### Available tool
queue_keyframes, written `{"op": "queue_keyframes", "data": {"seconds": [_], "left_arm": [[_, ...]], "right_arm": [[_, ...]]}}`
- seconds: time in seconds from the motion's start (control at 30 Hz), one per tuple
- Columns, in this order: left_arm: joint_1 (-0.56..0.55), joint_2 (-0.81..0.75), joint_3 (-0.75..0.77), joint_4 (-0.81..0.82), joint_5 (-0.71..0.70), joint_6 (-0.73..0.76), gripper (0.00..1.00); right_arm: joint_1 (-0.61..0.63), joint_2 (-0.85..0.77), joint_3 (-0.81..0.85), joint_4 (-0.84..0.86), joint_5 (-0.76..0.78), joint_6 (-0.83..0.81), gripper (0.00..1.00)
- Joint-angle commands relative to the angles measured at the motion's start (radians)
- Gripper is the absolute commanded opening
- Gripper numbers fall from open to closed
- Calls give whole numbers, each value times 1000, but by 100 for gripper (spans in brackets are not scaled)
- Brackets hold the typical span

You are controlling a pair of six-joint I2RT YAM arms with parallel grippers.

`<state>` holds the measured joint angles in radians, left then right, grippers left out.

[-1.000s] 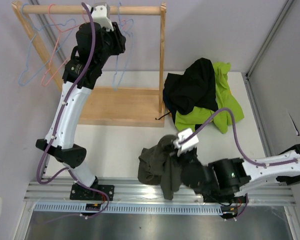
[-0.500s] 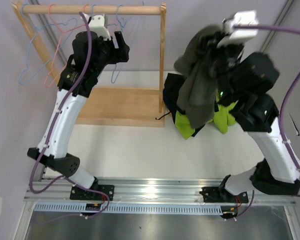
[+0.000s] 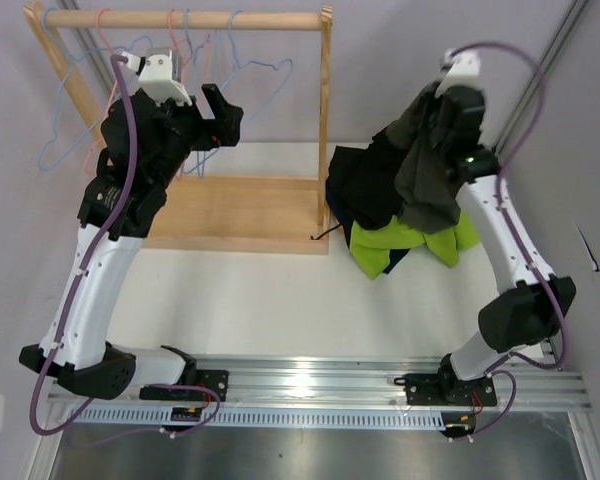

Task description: Remove the shorts from the hanger

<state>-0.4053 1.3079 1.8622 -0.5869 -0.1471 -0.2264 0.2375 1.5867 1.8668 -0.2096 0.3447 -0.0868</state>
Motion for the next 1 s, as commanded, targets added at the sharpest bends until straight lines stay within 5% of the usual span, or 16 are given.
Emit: {"op": "queue_keyframes", "data": {"seconds": [0.0,0.13,0.33,0.37,0.4,0.47,0.77,0.97], "left_arm": [[5,-42,-32,39,30,-7,94],[3,-68,-54,47,44,-16,95],[5,-107,-61,19,41,-5,100],[3,-114,-64,15,38,-4,99],[3,-121,-63,3,34,2,99],[5,-145,-55,-13,26,7,99],[5,-251,-90,-50,-20,32,99],[5,-346,-202,-79,-54,45,99]], "right_arm": [[6,-33,-280,151,-124,180,0],[6,-4,-550,275,-187,280,0],[6,79,-592,233,-216,334,2],[6,75,-583,217,-211,331,17],[8,65,-577,213,-191,329,62],[9,3,-580,179,-165,325,99],[34,-347,-503,10,-20,245,99],[43,-581,-530,-161,-87,269,99]]}}
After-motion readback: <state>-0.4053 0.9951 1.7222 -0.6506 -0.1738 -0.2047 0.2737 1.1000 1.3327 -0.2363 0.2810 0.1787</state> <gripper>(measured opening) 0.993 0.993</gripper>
